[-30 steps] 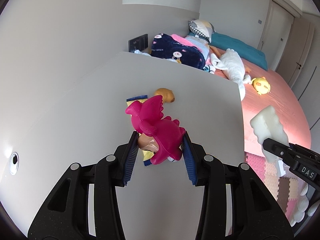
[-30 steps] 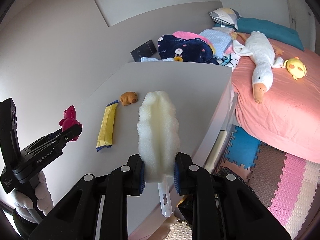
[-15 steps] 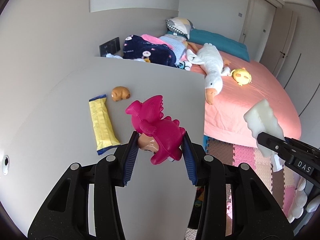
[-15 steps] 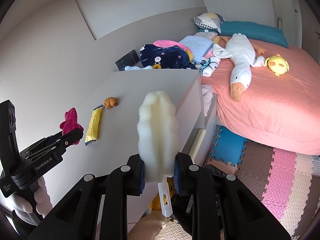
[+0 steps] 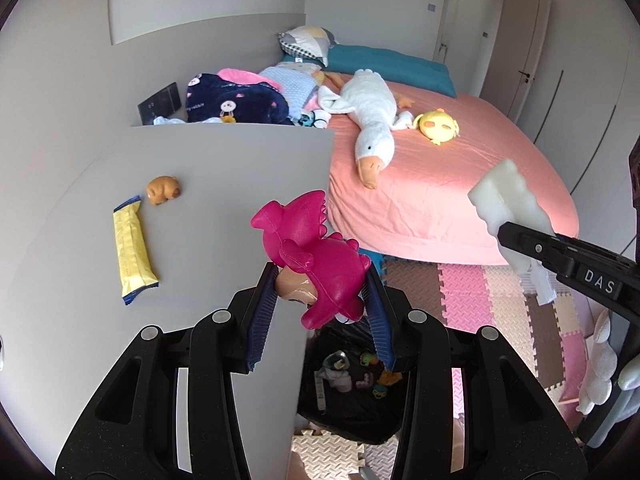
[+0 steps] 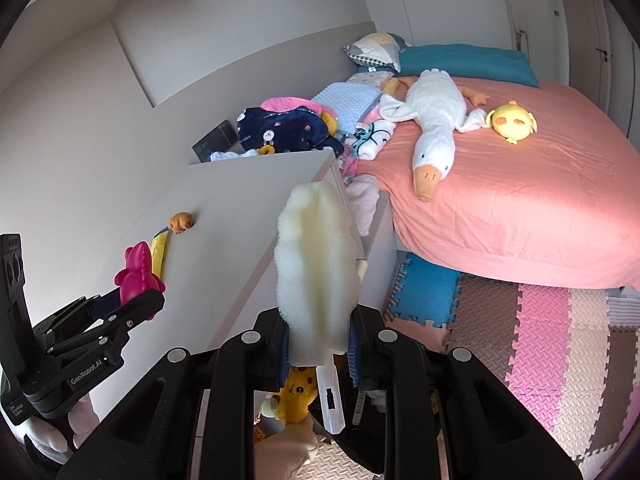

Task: Collect trash

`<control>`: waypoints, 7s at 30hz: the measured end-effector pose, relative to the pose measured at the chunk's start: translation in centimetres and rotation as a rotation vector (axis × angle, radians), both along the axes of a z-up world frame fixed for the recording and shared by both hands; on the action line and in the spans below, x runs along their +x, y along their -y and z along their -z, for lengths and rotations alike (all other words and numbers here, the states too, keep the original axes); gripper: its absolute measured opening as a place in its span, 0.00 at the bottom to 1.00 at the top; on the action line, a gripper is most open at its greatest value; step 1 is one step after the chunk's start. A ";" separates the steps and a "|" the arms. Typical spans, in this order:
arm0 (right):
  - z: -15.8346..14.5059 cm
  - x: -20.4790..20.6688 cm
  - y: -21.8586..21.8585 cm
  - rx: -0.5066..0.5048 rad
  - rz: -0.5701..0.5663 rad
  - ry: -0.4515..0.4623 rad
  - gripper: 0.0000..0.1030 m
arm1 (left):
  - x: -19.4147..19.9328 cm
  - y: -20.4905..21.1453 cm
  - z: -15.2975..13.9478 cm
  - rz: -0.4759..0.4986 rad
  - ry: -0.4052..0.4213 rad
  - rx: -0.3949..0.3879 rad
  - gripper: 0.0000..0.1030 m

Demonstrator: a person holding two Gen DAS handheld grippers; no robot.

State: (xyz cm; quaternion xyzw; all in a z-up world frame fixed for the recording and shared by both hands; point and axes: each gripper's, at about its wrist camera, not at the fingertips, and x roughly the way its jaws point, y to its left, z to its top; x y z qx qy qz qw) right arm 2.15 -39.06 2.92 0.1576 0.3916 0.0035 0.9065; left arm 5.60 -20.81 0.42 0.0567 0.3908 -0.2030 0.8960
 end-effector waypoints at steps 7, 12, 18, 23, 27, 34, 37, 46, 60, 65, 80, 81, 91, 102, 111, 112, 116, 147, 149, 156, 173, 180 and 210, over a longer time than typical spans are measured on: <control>0.3 -0.1 1.8 -0.001 0.043 -0.010 0.23 | -1.2 2.3 1.2 0.080 -0.020 0.044 0.41; 0.2 0.4 2.0 -0.107 0.091 -0.050 0.49 | -2.4 3.0 1.8 0.174 -0.066 0.058 0.62; -0.2 0.2 3.3 -0.126 0.148 -0.011 0.65 | -4.2 3.2 1.4 0.203 0.026 0.120 0.89; 0.0 -0.1 3.8 -0.102 0.151 -0.010 0.65 | -3.8 2.9 1.1 0.190 0.030 0.118 0.89; 0.1 -0.1 3.5 -0.087 0.138 -0.011 0.65 | -3.4 2.5 1.2 0.166 0.030 0.113 0.89; 0.2 0.4 2.3 -0.072 0.109 -0.007 0.65 | -2.6 1.4 1.6 0.128 0.013 0.108 0.89; 0.4 0.8 1.8 -0.066 0.099 -0.005 0.65 | -2.4 1.1 1.7 0.120 0.012 0.110 0.89; 0.6 2.8 -0.7 -0.049 0.038 0.007 0.65 | -0.8 -1.0 2.2 0.069 0.000 0.105 0.89; 1.6 6.8 -5.7 -0.039 -0.056 -0.008 0.65 | 2.7 -6.6 3.3 -0.087 -0.050 0.080 0.89; 2.2 8.4 -7.2 -0.031 -0.072 -0.019 0.65 | 4.0 -8.4 3.6 -0.134 -0.060 0.072 0.89; 3.7 13.2 -11.7 -0.013 -0.140 -0.031 0.67 | 8.9 -13.6 5.2 -0.296 -0.083 0.046 0.81; 3.8 13.5 -11.9 -0.013 -0.142 -0.033 0.67 | 9.3 -13.8 5.3 -0.303 -0.085 0.051 0.79; 4.7 16.6 -14.5 -0.012 -0.171 -0.050 0.67 | 12.6 -15.0 7.3 -0.340 -0.127 0.101 0.63; 5.6 19.1 -18.0 -0.013 -0.225 -0.064 0.67 | 12.9 -16.0 7.7 -0.304 -0.086 0.102 0.45; 6.2 21.5 -21.2 -0.019 -0.270 -0.078 0.67 | 13.3 -17.8 7.4 -0.360 -0.086 0.058 0.28; 6.3 21.7 -21.5 -0.020 -0.275 -0.080 0.67 | 13.3 -18.1 7.4 -0.375 -0.084 0.055 0.28; 6.8 22.8 -22.8 -0.027 -0.299 -0.096 0.67 | 13.6 -19.6 7.1 -0.426 -0.081 0.027 0.28; 7.2 24.8 -24.5 -0.081 -0.316 -0.130 0.46 | 13.9 -22.5 6.8 -0.508 -0.090 -0.005 0.28; 7.1 24.4 -24.2 -0.081 -0.319 -0.136 0.46 | 13.9 -22.2 6.8 -0.500 -0.090 -0.005 0.28; 6.0 22.3 -22.7 -0.086 -0.323 -0.123 0.46 | 13.2 -19.7 5.9 -0.456 -0.073 0.016 0.28; 2.1 16.0 -18.8 -0.075 -0.302 -0.063 0.46 | 9.0 -14.7 2.8 -0.382 -0.020 0.002 0.28; 0.8 13.4 -17.1 -0.083 -0.286 -0.040 0.46 | 7.2 -13.0 1.6 -0.355 0.005 -0.001 0.28; -1.7 3.8 -8.3 -0.086 -0.151 0.016 0.46 | 1.0 -3.9 -0.2 -0.183 0.046 0.009 0.28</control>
